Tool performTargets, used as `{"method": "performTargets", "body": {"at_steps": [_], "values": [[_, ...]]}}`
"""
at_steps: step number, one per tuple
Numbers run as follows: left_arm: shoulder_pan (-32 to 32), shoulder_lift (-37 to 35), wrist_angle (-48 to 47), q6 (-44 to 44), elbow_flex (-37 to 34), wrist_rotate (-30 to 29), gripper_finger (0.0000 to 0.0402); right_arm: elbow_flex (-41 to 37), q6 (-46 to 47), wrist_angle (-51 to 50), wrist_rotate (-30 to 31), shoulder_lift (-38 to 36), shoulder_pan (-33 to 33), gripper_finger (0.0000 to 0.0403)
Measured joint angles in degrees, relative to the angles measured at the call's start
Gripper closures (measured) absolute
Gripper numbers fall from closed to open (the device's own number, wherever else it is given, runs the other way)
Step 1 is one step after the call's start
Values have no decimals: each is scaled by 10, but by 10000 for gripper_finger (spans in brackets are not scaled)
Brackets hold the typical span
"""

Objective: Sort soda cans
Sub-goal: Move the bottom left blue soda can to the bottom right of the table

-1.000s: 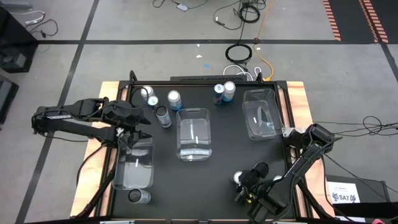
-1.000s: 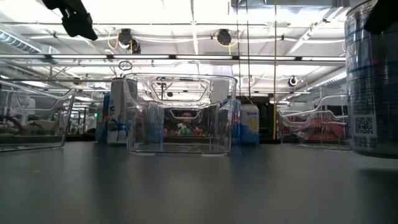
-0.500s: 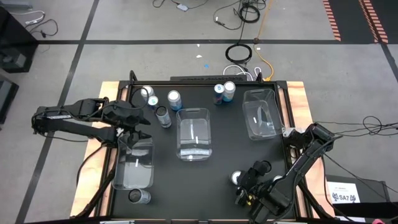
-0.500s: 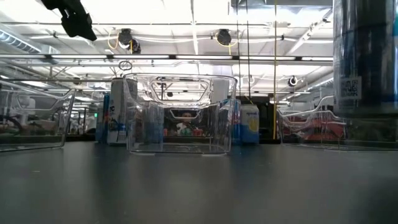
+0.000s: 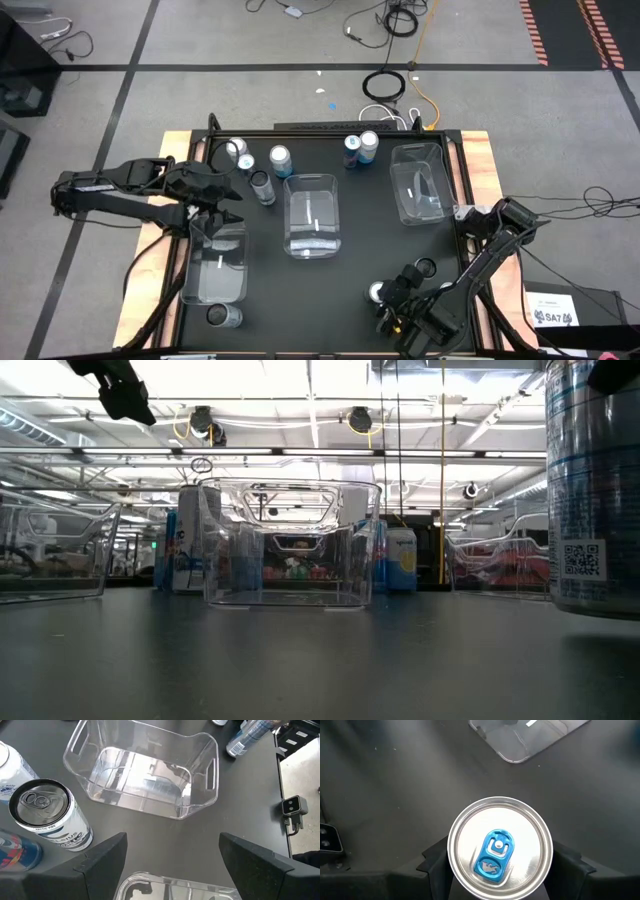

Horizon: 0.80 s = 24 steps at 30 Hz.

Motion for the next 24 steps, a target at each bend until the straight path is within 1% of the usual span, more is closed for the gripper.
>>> {"method": "performTargets", "body": {"at_steps": [5, 8, 14, 24], "values": [[0, 0, 0, 0, 0, 0, 76, 0, -35, -1, -30, 0, 0, 174], [0, 0, 0, 0, 0, 0, 76, 0, -30, 0, -29, 0, 0, 174], [0, 0, 0, 0, 0, 0, 76, 0, 15, 3, -29, 0, 0, 174], [0, 0, 0, 0, 0, 0, 76, 0, -2, 4, -29, 0, 0, 173]]}}
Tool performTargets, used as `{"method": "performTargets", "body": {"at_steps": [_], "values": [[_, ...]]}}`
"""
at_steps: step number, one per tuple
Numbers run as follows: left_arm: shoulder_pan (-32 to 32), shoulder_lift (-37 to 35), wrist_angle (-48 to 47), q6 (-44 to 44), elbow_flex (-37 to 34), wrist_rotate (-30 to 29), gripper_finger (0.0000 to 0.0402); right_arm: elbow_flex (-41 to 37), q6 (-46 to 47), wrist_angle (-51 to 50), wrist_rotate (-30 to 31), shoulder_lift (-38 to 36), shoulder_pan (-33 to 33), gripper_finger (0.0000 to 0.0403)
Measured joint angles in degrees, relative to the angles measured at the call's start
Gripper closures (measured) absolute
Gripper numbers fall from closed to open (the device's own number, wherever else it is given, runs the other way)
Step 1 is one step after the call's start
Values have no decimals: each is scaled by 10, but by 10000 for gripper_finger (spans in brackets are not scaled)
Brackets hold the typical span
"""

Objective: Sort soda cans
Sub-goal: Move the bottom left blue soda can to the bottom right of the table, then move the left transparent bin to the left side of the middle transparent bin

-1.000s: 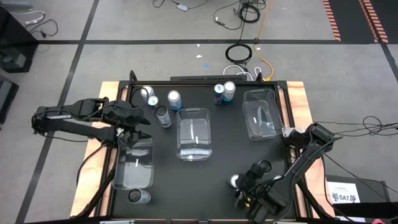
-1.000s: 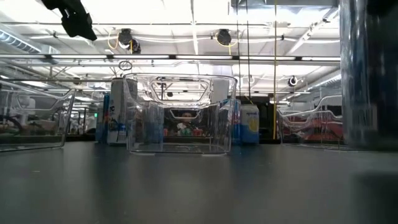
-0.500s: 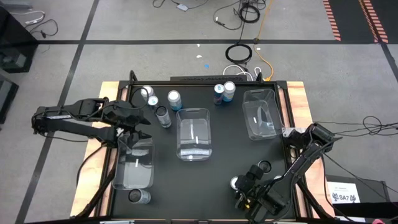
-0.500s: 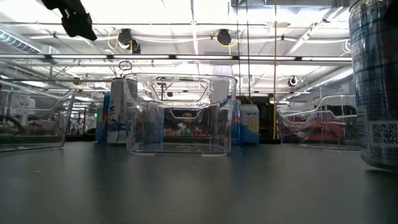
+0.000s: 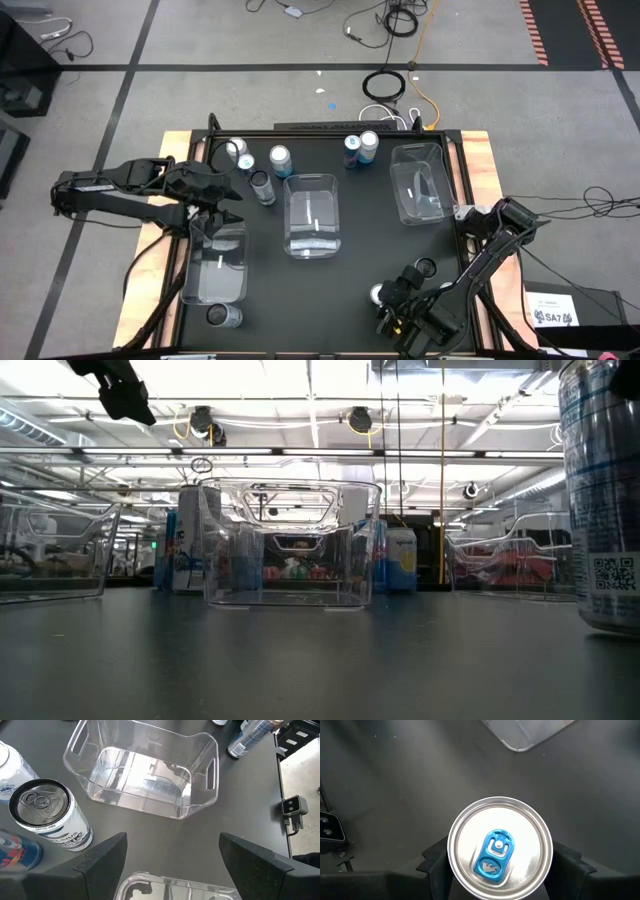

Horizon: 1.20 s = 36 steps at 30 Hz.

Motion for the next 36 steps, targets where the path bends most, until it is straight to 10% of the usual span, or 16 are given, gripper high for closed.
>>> {"method": "performTargets", "body": {"at_steps": [14, 36], "values": [[0, 0, 0, 0, 0, 0, 76, 6, -4, -2, -16, 0, 0, 83], [0, 0, 6, -1, 0, 0, 76, 187, -119, -118, -14, 0, -1, 80]]}}
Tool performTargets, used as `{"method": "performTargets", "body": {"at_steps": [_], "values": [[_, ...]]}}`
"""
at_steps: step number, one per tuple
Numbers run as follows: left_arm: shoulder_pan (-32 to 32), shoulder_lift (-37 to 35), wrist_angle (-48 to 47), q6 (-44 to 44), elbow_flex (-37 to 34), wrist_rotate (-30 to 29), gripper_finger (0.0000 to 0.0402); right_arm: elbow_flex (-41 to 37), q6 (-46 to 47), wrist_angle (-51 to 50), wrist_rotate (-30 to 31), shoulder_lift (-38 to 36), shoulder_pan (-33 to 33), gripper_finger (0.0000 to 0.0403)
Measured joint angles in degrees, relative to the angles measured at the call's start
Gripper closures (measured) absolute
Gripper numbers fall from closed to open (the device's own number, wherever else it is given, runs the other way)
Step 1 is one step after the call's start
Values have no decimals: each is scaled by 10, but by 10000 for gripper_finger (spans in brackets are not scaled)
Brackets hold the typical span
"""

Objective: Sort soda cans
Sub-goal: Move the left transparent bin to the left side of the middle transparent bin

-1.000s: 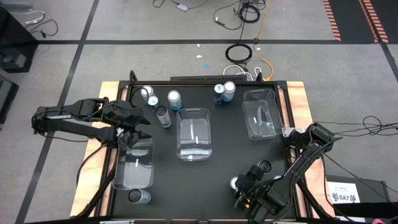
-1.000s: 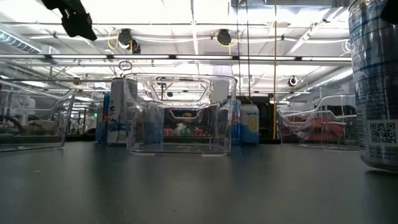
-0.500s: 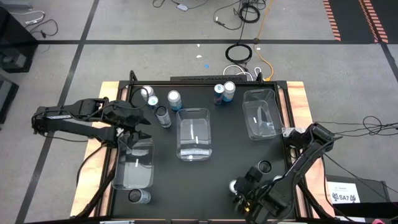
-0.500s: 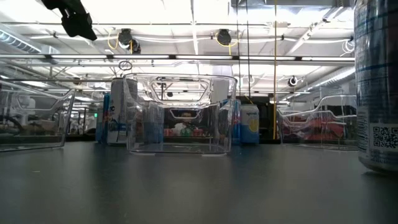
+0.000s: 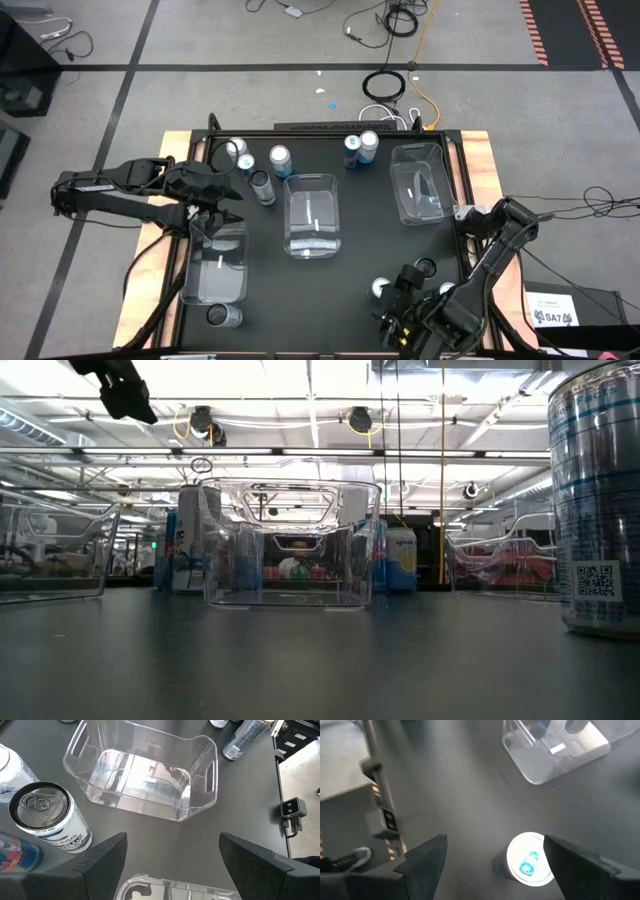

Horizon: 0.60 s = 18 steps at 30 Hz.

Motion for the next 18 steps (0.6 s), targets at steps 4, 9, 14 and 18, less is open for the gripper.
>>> {"method": "performTargets", "body": {"at_steps": [4, 9, 14, 18], "values": [[0, 0, 0, 0, 0, 0, 76, 41, 6, 3, 4, 0, -8, 80], [0, 0, 0, 0, 0, 0, 76, 61, 14, 30, 17, -1, -19, 80], [0, 0, -2, -97, 0, -7, 77, 54, -17, 46, 30, 0, -41, 80], [0, 0, -26, -149, 0, -19, 77, 54, -39, 78, 53, 0, -69, 80]]}}
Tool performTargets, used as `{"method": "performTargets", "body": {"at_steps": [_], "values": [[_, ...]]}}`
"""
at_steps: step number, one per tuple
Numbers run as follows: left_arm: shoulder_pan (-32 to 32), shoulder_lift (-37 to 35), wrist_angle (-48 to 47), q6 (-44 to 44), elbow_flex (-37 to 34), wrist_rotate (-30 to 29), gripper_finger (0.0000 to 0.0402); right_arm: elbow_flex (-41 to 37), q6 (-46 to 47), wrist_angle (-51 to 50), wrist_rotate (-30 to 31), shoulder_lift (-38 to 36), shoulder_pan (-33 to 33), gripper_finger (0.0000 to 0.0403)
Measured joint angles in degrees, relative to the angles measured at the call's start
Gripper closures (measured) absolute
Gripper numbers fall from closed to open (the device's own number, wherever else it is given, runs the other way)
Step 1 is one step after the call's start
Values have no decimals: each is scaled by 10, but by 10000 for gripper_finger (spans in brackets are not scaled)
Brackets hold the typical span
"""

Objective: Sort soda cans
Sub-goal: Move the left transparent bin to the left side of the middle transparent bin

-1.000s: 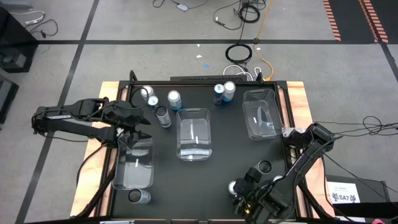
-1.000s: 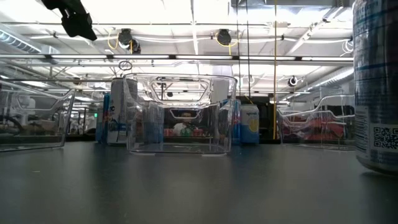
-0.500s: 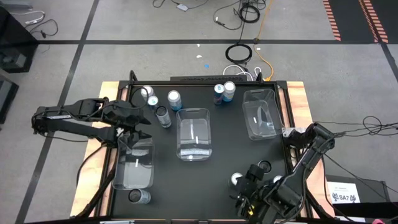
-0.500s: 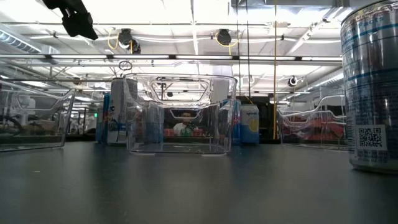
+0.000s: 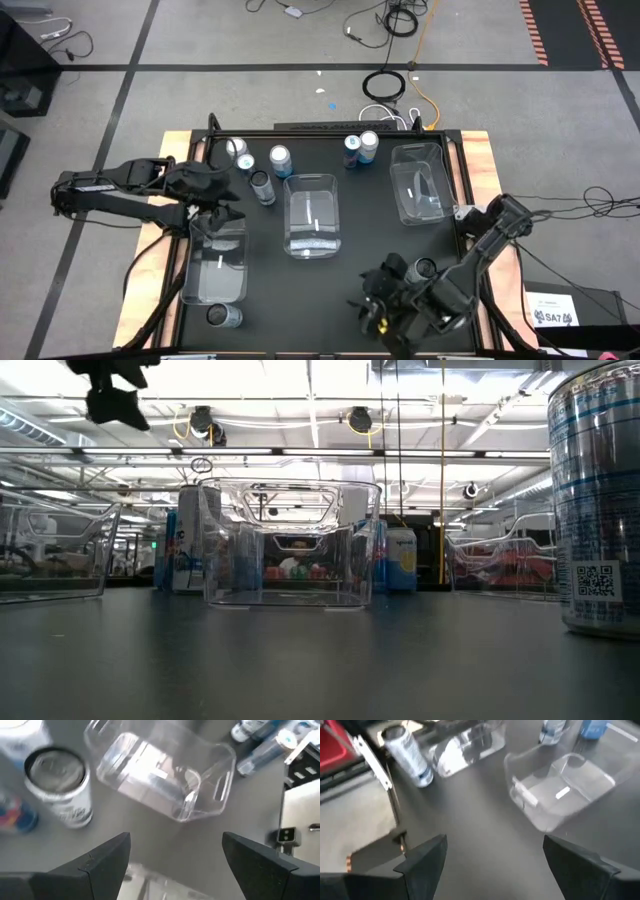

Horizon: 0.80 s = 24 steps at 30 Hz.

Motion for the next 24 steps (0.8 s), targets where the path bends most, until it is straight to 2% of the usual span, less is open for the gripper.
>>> {"method": "performTargets", "body": {"at_steps": [2, 6, 12, 15, 24], "values": [[0, 0, -25, -1, 0, 0, 77, 0, -3, 8, 13, 0, -17, 80], [-2, 0, -98, -2, 0, -1, 78, 0, 58, 22, 40, 0, -65, 80], [-22, 0, -227, -31, 5, -65, 78, -1, 69, 25, -16, 0, -121, 80], [-28, 0, -272, -24, -8, -79, 78, -1, 60, 23, -38, 0, -133, 80], [-27, 0, -284, 4, -82, -89, 78, -1, 55, 6, -52, 0, -135, 81]]}}
